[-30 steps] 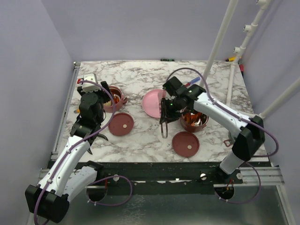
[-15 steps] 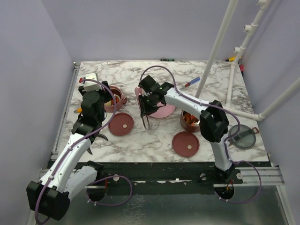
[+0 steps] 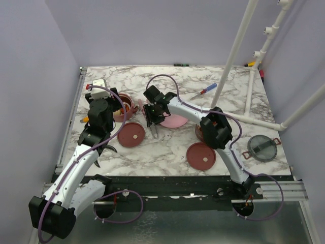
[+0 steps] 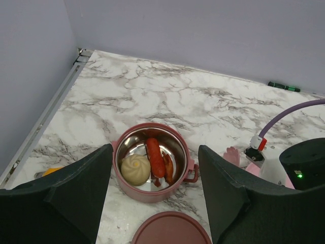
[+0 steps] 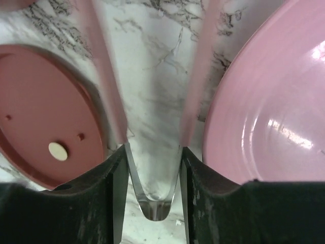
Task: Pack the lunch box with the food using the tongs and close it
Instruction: Place the clamp at the center of the board.
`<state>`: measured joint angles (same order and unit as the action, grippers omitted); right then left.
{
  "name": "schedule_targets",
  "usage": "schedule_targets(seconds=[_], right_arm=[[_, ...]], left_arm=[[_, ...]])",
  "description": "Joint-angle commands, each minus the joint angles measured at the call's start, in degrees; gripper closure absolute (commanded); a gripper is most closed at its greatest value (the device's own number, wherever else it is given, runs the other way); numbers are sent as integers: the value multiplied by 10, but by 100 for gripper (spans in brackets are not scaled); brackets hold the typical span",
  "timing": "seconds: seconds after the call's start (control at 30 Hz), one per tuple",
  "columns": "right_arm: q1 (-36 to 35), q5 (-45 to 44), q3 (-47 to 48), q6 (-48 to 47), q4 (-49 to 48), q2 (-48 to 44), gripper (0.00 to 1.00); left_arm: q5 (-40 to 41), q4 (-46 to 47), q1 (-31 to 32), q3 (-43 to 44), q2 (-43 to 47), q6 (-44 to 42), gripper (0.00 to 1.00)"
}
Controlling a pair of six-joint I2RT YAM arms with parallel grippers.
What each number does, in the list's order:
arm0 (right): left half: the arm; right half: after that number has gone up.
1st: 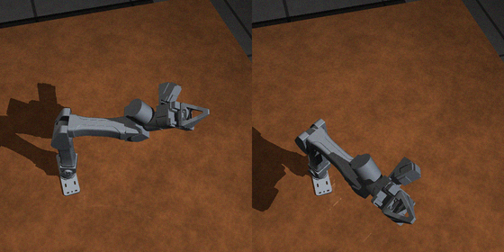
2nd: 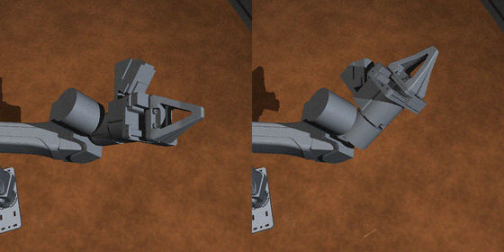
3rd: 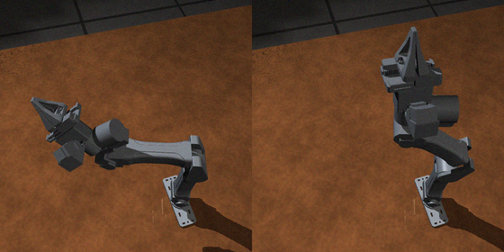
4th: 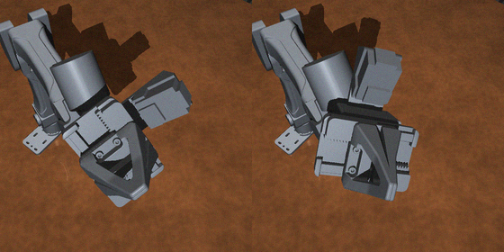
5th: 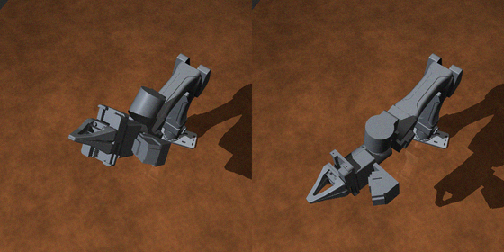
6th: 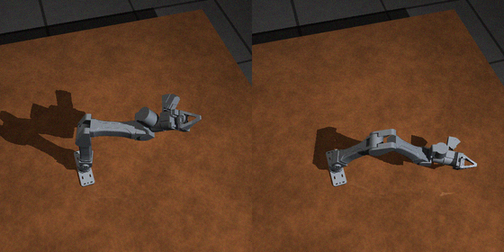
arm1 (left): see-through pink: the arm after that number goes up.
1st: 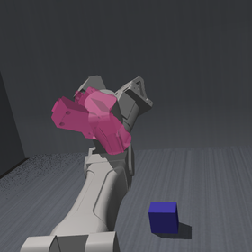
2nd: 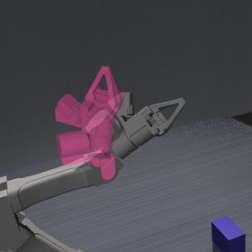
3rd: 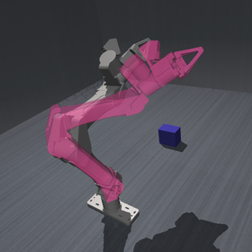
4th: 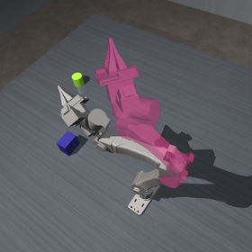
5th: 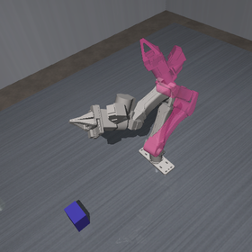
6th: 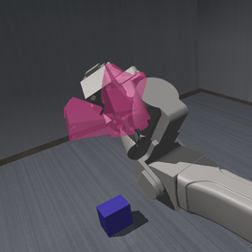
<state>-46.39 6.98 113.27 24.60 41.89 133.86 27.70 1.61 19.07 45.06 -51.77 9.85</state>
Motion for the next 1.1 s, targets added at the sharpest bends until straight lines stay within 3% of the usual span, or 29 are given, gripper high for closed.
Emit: schedule_targets(seconds=[0.0,0.4,0.8,1.07], right_arm=[[-5,-38,42,17,-24,26,55],[-5,-19,64,43,-47,38,43],[-5,-52,78,52,-65,27,40],[-5,-63,-26,38,-152,-66,37]], left_arm=[[-9,8,-4,-3,3,2,30],[-2,7,-4,-3,7,-2,30],[-7,7,-4,-3,7,-1,30],[-5,7,-4,-3,8,0,30]])
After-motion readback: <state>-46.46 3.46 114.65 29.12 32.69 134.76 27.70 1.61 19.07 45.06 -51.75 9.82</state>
